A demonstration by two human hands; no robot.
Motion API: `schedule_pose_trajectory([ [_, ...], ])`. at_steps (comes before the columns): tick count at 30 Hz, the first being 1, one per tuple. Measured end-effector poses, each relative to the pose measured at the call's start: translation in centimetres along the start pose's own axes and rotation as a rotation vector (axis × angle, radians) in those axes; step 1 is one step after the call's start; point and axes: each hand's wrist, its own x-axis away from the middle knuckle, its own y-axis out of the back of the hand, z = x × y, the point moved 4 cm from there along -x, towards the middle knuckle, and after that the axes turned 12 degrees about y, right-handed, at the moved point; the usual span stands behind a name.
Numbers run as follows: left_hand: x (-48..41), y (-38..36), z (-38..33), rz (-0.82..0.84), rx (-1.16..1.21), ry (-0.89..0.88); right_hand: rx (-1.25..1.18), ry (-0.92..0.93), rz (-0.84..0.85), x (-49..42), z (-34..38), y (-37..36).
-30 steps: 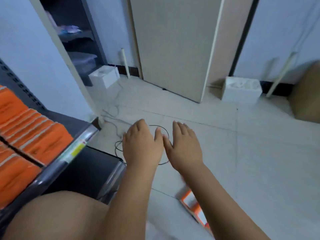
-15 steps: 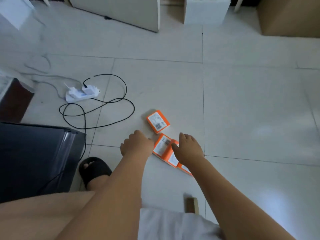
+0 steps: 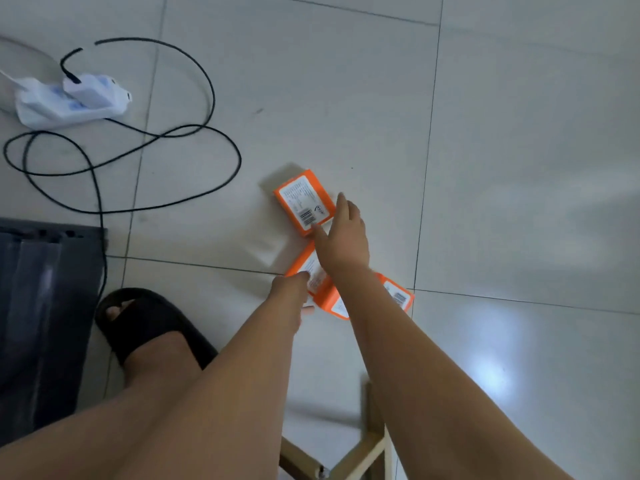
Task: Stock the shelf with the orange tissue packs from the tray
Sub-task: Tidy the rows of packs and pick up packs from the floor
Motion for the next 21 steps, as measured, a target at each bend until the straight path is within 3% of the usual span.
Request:
schedule_pose_trajectory([
  [3,-0.6,0.3,-1.0,0.082,0.054,0.039,-0.104,-0.014,-0.027,-1.5,0.6,-1.4],
  [9,-1.3,0.8,-3.1,0.093,0.113,-0.029,-0.208,-0.266,-0.118,-2.6,0.3,-3.1],
  [14,-2.4,0.2,-1.4,0.102,0.341,0.071,-0.436,-0.403,-0.046,-2.5,-0.1,-3.6],
  [17,-2.0,1.0,-0.5,0.164,0.389,0.066,-0.535,-0.385,0.022,-2.5,0.3,-3.8],
  [21,-0.5,3.2,-1.1,0.172,0.275,-0.026,-0.611,-0.241,0.018,-2.1,1.9,-2.9],
])
